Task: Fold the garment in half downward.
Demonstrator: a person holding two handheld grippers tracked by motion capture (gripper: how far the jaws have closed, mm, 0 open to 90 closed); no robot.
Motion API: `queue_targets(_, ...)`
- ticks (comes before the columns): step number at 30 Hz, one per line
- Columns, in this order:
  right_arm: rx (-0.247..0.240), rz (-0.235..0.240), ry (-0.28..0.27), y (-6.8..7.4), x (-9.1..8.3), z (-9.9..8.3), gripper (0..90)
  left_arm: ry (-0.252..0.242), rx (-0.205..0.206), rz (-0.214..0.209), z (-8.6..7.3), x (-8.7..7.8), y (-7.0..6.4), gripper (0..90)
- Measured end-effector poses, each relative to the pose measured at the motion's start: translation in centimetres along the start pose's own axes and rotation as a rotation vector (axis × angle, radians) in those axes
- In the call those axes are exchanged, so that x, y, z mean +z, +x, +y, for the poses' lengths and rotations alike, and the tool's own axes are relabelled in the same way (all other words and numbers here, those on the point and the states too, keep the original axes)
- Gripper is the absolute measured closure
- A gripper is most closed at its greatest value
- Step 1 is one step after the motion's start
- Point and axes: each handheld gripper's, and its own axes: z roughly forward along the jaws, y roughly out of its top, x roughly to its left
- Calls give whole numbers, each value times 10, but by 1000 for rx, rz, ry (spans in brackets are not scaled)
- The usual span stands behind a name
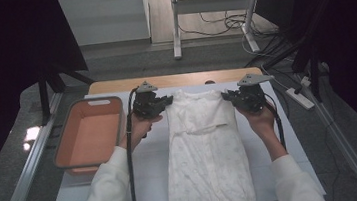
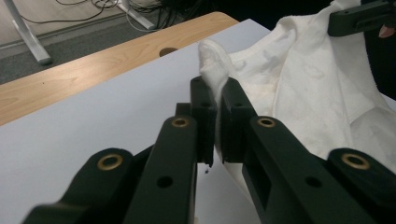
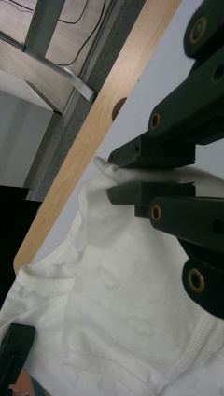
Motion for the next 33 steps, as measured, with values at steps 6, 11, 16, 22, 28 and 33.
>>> queue_targets(6, 0, -17, -21, -3, -2, 12, 827, -20, 4, 5, 20, -5, 6, 852)
queue_targets(11, -25, -38, -62, -6, -12, 41, 827, -46, 35, 37, 47, -18, 5, 853)
queue_targets(16, -19, -36, -51, -8, -10, 43, 827, -26, 31, 31, 45, -17, 5, 853)
queue_targets(22, 10, -33, -42, -11, -3, 34, 827, -15, 27, 27, 40, -14, 7, 853)
queue_targets(28, -8, -56, -56, -12, -3, 40, 828, -29, 31, 44, 49, -18, 9, 855)
queue_targets(33, -46, -96, -135, -8, -20, 67, 829, -123, 68, 47, 74, -46, -2, 855)
